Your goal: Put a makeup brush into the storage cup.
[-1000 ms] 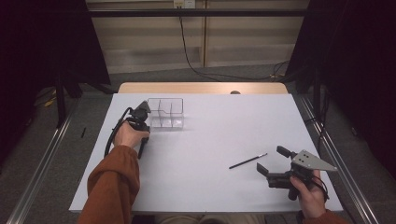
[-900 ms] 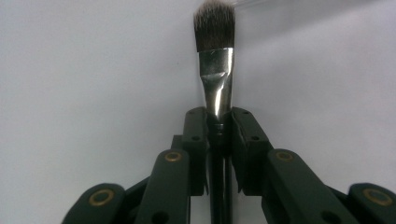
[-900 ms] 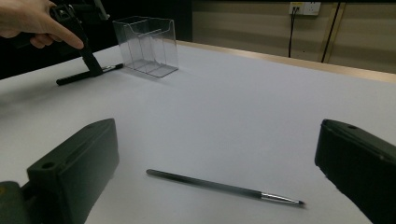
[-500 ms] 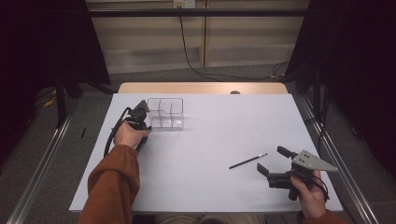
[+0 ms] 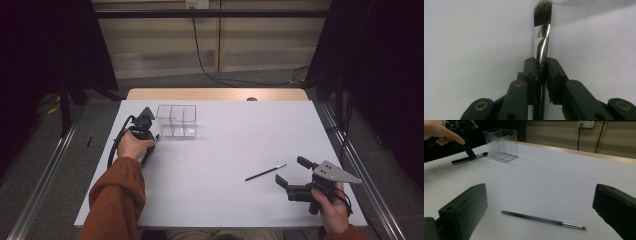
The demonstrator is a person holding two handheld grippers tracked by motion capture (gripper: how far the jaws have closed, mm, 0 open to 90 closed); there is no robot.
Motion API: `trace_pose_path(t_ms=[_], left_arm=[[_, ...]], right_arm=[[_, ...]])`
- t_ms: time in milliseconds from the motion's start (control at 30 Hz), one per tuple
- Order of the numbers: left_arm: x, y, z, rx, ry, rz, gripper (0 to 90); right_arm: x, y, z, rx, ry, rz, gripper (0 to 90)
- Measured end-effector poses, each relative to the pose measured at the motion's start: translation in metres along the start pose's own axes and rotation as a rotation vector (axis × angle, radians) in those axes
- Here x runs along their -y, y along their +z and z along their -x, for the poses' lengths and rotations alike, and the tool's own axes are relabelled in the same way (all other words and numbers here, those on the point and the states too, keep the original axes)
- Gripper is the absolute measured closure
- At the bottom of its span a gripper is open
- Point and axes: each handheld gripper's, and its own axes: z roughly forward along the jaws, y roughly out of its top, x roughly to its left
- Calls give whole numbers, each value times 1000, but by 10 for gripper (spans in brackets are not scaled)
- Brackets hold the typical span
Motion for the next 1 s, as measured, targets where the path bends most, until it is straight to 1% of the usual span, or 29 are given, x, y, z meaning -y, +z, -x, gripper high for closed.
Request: trace_pose_path(t_ms=[100,133,200,233,267,300,400,433,500,567,600,667,700,767,800,933,967,1000], left_arm=[[2,-5,-5,0,6,27,793],[3,-5,-6,7,4,29,793],[5,-8,-9,21,6,53,793],[6,-9,-10,33,-1,62,793],[7,-10,-11,36,-3,71,793],[7,-10,-11,40,1,69,793],[10,-11,-13,40,-16,116,793],[11,-12,-13,21,-14,137,793],[12,-14,-15,18,-14,151,792],[13,-16,-17,16,-12,177,793],[13,-18,-18,19,-21,191,793],[14,-21,-19,21,-24,220,792],[14,-23,-20,26,-23,227,793],[16,-26,-22,40,-42,259,792],[17,-26,-23,49,-44,274,793],[21,-27,-25,80,-27,319,792],[22,-28,-26,78,-16,326,792],[23,-27,-26,87,-8,349,792]], right_arm=[[0,0,0,2,0,-2,0],[0,0,0,0,-1,-2,0],[0,0,0,3,1,0,0],[0,0,0,1,-1,-2,0],[0,0,0,3,0,-1,0],[0,0,0,4,0,-1,0],[0,0,-1,2,0,-1,0],[0,0,-1,1,0,-1,0],[0,0,-1,3,2,0,0],[0,0,0,3,1,-1,0],[0,0,0,2,1,-1,0],[0,0,0,3,1,-1,0],[0,0,0,3,1,-1,0],[0,0,0,3,-1,1,0],[0,0,0,4,-1,1,0],[0,0,0,3,1,-1,0],[0,0,0,3,1,-1,0],[0,0,0,2,2,-1,0]])
